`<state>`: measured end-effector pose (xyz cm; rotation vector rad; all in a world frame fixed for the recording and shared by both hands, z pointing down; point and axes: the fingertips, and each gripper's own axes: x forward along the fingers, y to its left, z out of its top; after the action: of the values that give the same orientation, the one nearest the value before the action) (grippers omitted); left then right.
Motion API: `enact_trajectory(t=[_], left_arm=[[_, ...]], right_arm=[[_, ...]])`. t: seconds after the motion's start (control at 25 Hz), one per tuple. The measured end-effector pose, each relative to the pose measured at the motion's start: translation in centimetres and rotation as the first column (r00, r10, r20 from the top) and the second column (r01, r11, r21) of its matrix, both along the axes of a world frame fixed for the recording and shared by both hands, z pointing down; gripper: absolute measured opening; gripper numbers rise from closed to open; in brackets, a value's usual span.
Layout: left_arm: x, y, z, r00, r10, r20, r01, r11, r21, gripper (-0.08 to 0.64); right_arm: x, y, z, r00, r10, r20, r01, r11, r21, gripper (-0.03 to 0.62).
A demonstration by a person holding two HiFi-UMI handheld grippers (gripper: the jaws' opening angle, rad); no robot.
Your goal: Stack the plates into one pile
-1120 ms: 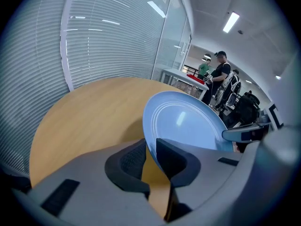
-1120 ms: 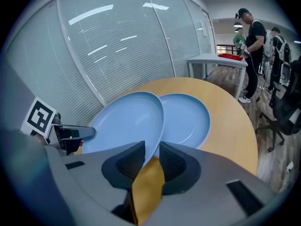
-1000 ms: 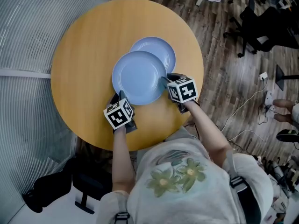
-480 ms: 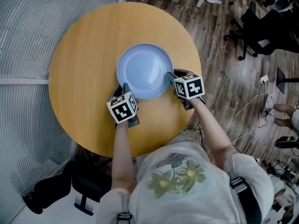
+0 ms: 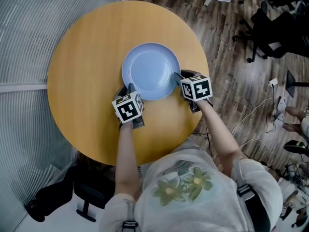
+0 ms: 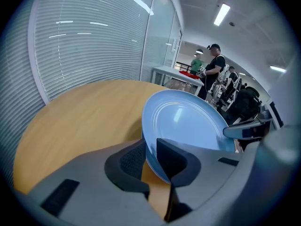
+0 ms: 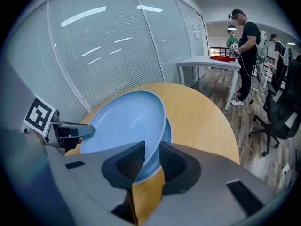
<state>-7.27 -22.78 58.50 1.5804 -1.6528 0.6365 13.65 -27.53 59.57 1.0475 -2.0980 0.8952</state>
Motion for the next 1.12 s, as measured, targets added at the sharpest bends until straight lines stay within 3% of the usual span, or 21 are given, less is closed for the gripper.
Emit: enact_trajectory(t=[0.72,1.12], left_arm=[[0.9,-0.8,3.6,1.0,0.025,0.018,-0.024,0.997,-0.069,0.081],[0.6,-0.4,4.3,0.998,0.054,0.041,-0.051,0.996,-0.075,0.091]], right_arm=[[0.9,-0.8,3.9,0.999,-0.013,-0.042,0.011,0.998,-0.054,0.114],[0.5,-0.5,4.3,0.999,-0.04,-0.032,0.039,0.999,-0.032,0.115]])
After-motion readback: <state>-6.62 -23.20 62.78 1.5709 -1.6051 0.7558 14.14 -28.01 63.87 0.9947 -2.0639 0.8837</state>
